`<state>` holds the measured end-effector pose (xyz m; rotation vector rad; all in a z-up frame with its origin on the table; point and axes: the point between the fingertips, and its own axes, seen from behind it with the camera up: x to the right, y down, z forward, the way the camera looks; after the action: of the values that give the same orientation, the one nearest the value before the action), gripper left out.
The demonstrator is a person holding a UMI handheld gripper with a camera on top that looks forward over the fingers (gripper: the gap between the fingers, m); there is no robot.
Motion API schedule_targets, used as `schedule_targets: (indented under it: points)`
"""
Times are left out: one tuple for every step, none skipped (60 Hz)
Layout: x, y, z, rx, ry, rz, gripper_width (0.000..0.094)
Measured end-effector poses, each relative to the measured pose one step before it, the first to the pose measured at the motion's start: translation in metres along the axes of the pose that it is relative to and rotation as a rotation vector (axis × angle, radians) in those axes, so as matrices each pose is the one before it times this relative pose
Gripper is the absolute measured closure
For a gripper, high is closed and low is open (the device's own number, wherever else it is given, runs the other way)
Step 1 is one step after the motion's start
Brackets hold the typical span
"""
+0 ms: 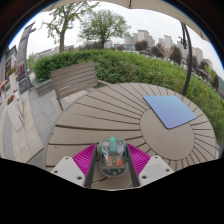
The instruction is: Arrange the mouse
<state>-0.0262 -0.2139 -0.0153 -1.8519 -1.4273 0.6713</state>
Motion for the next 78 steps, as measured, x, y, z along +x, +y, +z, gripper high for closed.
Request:
schedule_targets:
  points:
    - [-0.00186,-0.00017,0.00074,-0.00193,-0.00939,-0.0116,0.0487]
    - [-0.00257,0.00101,-0.00003,-0.01029,-0.01235,-0.0048,0.0486]
    - [0.00013,-0.00028,-0.00044,-0.00573,-0.00036,-0.0086,0.0494]
    - [0.00042,-0.00078,-0.00013,-0.00475,-0.00055,-0.0119,0.0513]
    - [-0.00078,0.00089,-0.00034,-0.01002,-0.00272,-0.0085,0.0521]
    - [-0.00029,0.00035,0.00004,-0.00807,-0.00587,-0.0030,0.0531]
    - [-0.00063,0.00003,-0.00056,-0.01045,-0.00792,0.0029,0.0534]
    - [-0.00129,0.00013,-0.00095,-0.01191,-0.01095,0.0089,0.0535]
    - [-0.00086,-0.00033,-0.00177,-0.01104,-0.01181,0.0132,0.0539]
    - [-0.00054,-0.00083,-0.00300,-0.00611,-0.00872,0.0109,0.0540]
    - [0.00015,-0.00245,-0.00309,-0.00543,-0.01008,0.0141,0.0540]
    - [0.00127,-0.00394,-0.00366,-0.00208,-0.00705,0.0109,0.0539]
    - [0.00274,-0.00545,-0.00422,0.00244,-0.00407,0.0053,0.0539]
    - [0.00326,-0.00675,-0.00452,0.00622,-0.00163,0.0012,0.0539]
    - [0.00380,-0.00779,-0.00487,0.00954,-0.00111,-0.0004,0.0540]
    - [0.00243,-0.00769,-0.00407,0.01080,-0.00063,0.0004,0.0540]
    - [0.00431,-0.00927,-0.00527,0.01518,-0.00225,0.0005,0.0540]
    - [0.00433,-0.00989,-0.00485,0.01339,-0.00372,0.0010,0.0539]
    - [0.00461,-0.01001,-0.00423,0.01152,-0.00453,0.0002,0.0539]
    - [0.00477,-0.01081,0.00002,0.00722,-0.00370,0.0013,0.0539]
    - [0.00575,-0.01019,-0.00306,0.01102,-0.00468,0.0004,0.0540]
    - [0.00626,-0.01048,-0.00218,0.01196,-0.00429,0.0024,0.0540]
    - [0.00712,-0.01067,-0.00121,0.01252,-0.00354,0.0039,0.0540]
    - [0.00725,-0.01038,-0.00035,0.01180,-0.00356,0.0034,0.0540]
    - [0.00798,-0.01017,0.00064,0.00908,-0.00374,0.0006,0.0540]
    - [0.00747,-0.01252,0.00043,0.00237,-0.00333,-0.0026,0.0540]
    - [0.00986,-0.00885,0.00245,0.00492,-0.00066,-0.0061,0.0540]
    - [0.01094,-0.00873,0.00328,0.00749,0.00322,-0.0054,0.0540]
    - [0.01166,-0.00894,0.00403,0.01019,0.00636,-0.0051,0.0540]
    - [0.01216,-0.00823,0.00525,0.01027,0.00710,-0.0073,0.0540]
    - [0.01218,-0.00810,0.00160,0.00926,0.00637,-0.0102,0.0541]
    - [0.01094,-0.00442,0.00680,0.00322,0.00798,-0.0086,0.0540]
    - [0.01334,-0.00391,0.00650,0.00316,0.01195,-0.0078,0.0539]
    - [0.01337,-0.00239,0.00767,0.00168,0.01291,-0.0054,0.0539]
    - [0.01269,-0.00113,0.00792,0.00061,0.01279,-0.0047,0.0539]
    - [0.01350,-0.00070,0.00583,0.00203,0.00905,-0.0048,0.0540]
    - [0.01128,0.00081,0.00905,0.00044,0.00792,-0.0047,0.0540]
    - [0.00966,0.00154,0.00939,-0.00437,0.00428,-0.0035,0.0540]
    - [0.00796,0.00371,0.01029,-0.00732,0.00629,-0.0039,0.0540]
    - [0.00915,0.00506,0.01025,-0.01085,0.00553,-0.0031,0.0540]
    - [0.01293,0.00815,0.00994,-0.01079,0.00645,-0.0021,0.0540]
    - [0.01010,0.00824,0.00842,-0.01075,0.00515,0.0023,0.0539]
    - [0.00603,0.00229,0.00954,-0.01406,0.00152,0.0081,0.0539]
    - [0.00554,0.00517,0.00970,-0.01010,-0.00098,0.0096,0.0539]
    - [0.00473,0.00548,0.00900,-0.01075,-0.00443,0.0089,0.0539]
    - [0.00495,0.00899,0.00918,-0.01124,-0.00455,0.0068,0.0539]
    - [0.00407,0.00627,0.00744,-0.01501,-0.00543,0.0057,0.0539]
    - [0.00447,0.00441,0.00412,-0.01460,-0.00316,0.0040,0.0537]
    - [0.00400,0.00468,0.00574,-0.01361,-0.00285,0.0024,0.0530]
    - [0.00390,0.00439,0.00521,-0.01207,-0.00115,0.0008,0.0521]
    - [0.00414,0.00658,0.01040,-0.00756,0.00257,-0.0003,0.0509]
    - [0.00354,0.00325,-0.00192,-0.00668,0.00058,0.0022,0.0500]
    - [0.00324,0.00296,0.00308,-0.00637,0.00149,0.0027,0.0485]
    - [0.00210,0.00336,0.00229,-0.00792,-0.00017,0.0044,0.0473]
    - [0.00042,-0.00180,-0.00231,0.01691,-0.01348,0.0054,0.0462]
    - [-0.00059,-0.00242,-0.00127,0.01378,-0.00991,0.0027,0.0455]
    - [0.00029,0.00049,-0.00099,-0.00243,-0.00543,0.0014,0.0446]
    - [-0.00025,-0.00005,0.00482,-0.00942,0.00162,0.0012,0.0414]
    - [0.00187,0.00171,-0.00298,-0.00459,0.00252,0.0013,0.0351]
    - [0.00259,0.00152,-0.00276,-0.00532,0.00651,0.0025,0.0262]
    - [0.00269,0.00146,-0.00326,-0.00604,0.00830,0.0027,0.0162]
    - [0.00271,0.00072,-0.00176,-0.00743,0.00618,0.0034,0.0085]
    - [0.00121,0.00069,-0.00390,-0.00496,0.00275,0.0015,0.0077]
    - [0.00021,0.00076,-0.00512,-0.00565,-0.00270,0.0021,0.0096]
    - [0.00019,0.00115,-0.00631,-0.00688,-0.00329,0.0021,0.0100]
    - [0.00036,0.00106,-0.00723,-0.00705,-0.00247,0.0023,0.0096]
    - [-0.00049,0.00094,-0.00817,-0.00557,-0.00546,0.0013,0.0091]
    - [-0.00084,0.00103,-0.00792,-0.00408,-0.00471,0.0004,0.0088]
    - [-0.00078,0.00131,-0.00803,-0.00475,-0.00714,0.0006,0.0090]
    - [-0.00130,0.00161,-0.00985,-0.00520,-0.00896,-0.0013,0.0088]
    - [-0.00073,0.00219,-0.01071,-0.00635,-0.00686,-0.0030,0.0091]
    - [-0.00023,0.00267,-0.01123,-0.00704,-0.00414,-0.0036,0.0089]
    - [-0.00124,0.00293,-0.01227,-0.00615,-0.00096,-0.0044,0.0089]
    - [-0.00171,0.00274,-0.01333,-0.00645,0.00183,-0.0035,0.0089]
    - [0.00306,0.00435,-0.01189,-0.00624,0.00073,-0.0036,0.0089]
    - [0.00150,0.00400,-0.01260,-0.00559,0.00291,-0.0045,0.0089]
    - [0.00113,0.00433,-0.01247,-0.00515,0.00219,-0.0045,0.0089]
    - [0.00061,0.00457,-0.01264,-0.00599,0.00043,-0.0045,0.0088]
